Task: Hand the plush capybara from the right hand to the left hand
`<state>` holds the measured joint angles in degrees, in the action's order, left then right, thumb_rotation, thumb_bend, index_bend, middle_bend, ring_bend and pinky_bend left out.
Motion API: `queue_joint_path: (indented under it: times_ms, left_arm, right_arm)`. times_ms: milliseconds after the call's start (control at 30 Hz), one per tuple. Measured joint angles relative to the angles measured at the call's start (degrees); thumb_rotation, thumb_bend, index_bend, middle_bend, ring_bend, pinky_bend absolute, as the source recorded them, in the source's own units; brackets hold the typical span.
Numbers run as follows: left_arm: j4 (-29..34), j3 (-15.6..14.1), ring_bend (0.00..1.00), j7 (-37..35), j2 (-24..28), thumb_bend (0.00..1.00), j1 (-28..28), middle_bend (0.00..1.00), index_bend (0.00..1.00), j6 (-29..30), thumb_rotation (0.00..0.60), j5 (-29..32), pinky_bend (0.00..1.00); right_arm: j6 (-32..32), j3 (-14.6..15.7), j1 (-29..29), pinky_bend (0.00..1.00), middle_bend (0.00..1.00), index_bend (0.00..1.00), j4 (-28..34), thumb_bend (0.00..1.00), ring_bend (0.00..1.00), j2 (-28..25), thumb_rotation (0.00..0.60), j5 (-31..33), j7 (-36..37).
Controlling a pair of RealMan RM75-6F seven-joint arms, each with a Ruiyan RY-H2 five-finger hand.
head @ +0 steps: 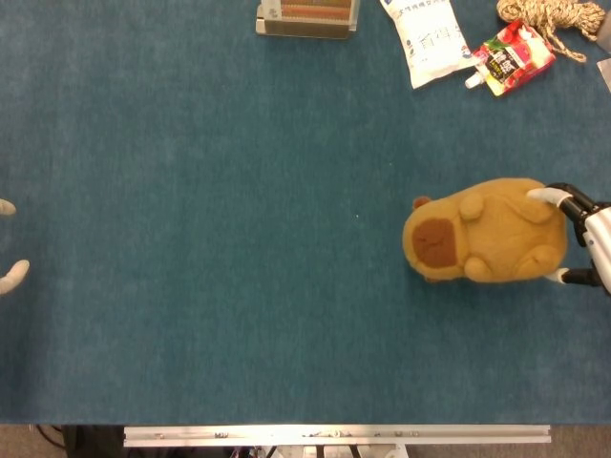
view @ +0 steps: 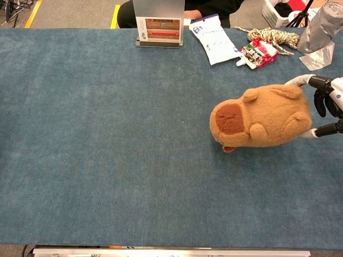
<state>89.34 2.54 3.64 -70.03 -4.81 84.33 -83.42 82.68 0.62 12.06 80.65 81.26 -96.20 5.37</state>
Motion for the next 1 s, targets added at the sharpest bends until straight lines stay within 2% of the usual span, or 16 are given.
queue_joint_path:
  times_ms: [267,467,733,1000]
  left_arm:
    - [0.49,0.04,0.33,-1.57,-0.30,0.15,-0.07,0.32,0.36,-0.22,0.600,-0.02,0.49]
    - [3.82,0.36,0.33,-5.24,-0.12,0.15,-1.07,0.32,0.36,-1.62,0.600,-0.40,0.49]
    - [7.14,1.19,0.33,-6.04,-0.30,0.15,-3.45,0.31,0.35,-4.34,0.600,-0.60,0.49]
    - [11.63,3.18,0.33,-9.13,-0.78,0.15,-6.50,0.30,0.32,-7.87,0.600,1.01,0.48]
  right_arm:
    - [1.32,-0.54,0.55,0.79,0.70,0.70,1.40,0.04,0.74,0.26,0.600,-0.99,1.82]
    - [2.94,-2.51,2.27,0.79,0.70,0.70,3.06,0.04,0.74,1.62,0.600,-2.40,3.06]
    - [3.62,-4.86,4.87,0.79,0.70,0.70,3.99,0.04,0.74,4.00,0.600,-3.46,3.57]
    - [3.55,-7.04,7.81,0.79,0.70,0.70,4.63,0.04,0.74,5.78,0.600,-4.26,2.96]
